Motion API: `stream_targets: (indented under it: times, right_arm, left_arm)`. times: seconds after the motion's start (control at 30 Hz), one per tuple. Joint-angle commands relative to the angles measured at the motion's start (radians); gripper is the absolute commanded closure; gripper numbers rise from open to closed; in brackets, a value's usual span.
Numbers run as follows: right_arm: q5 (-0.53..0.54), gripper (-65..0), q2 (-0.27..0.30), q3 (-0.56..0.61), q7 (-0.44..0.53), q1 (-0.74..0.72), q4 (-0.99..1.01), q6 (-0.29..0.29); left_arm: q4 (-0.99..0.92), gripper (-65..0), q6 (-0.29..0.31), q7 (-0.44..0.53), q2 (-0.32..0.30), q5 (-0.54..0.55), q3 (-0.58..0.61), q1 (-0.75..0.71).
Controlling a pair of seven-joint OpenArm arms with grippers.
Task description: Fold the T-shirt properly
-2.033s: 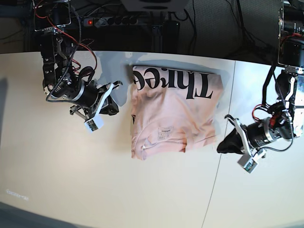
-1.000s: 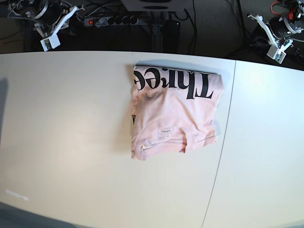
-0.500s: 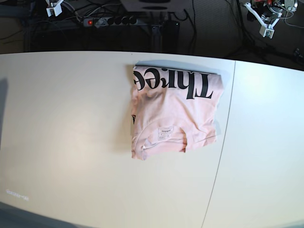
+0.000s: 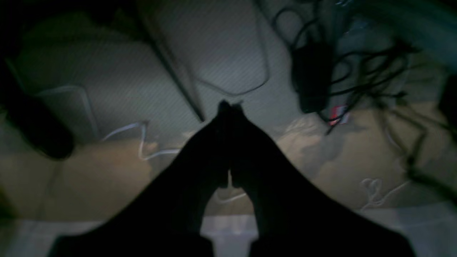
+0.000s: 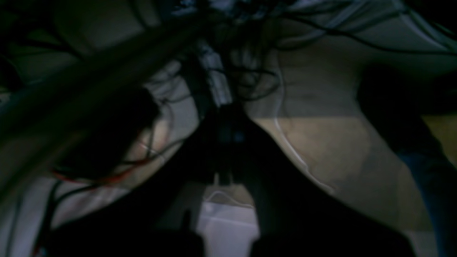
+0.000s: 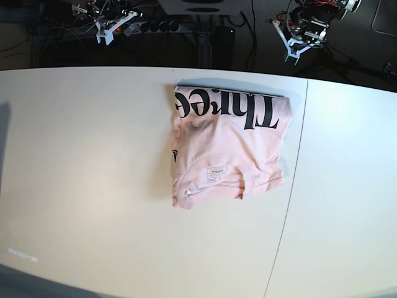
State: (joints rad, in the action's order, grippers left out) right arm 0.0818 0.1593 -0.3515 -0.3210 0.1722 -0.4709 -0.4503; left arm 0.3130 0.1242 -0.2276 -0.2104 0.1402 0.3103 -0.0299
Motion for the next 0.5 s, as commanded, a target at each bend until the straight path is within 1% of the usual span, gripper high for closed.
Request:
stream_targets:
  times: [0.0, 0.1, 0.2, 0.37, 0.47]
  right_arm:
    - [-0.009, 0.0, -0.007, 0.0, -0.001, -0.014, 0.004, 0.055]
    - [-0.042, 0.0, -0.045, 0.0, -0.013, -0.06, 0.005, 0.085]
    - [-0.056, 0.0, -0.071, 0.0, -0.015, -0.086, 0.004, 0.097]
    - [-0.075, 0.0, -0.09, 0.0, -0.019, -0.092, -0.04, 0.103]
    - [-0.075, 0.0, -0.096, 0.0, -0.05, -0.092, -0.06, 0.103]
  left_arm:
    - [0.0, 0.0, 0.0, -0.006, 0.001, -0.002, 0.0, 0.017]
    - [0.0, 0.0, 0.0, -0.025, 0.039, -0.003, 0.0, 0.053]
    - [0.0, 0.0, 0.0, -0.031, 0.065, -0.003, 0.0, 0.075]
    - [0.0, 0.0, 0.0, -0.036, 0.084, -0.003, 0.0, 0.074]
    - [0.0, 0.0, 0.0, -0.054, 0.094, -0.003, 0.0, 0.072]
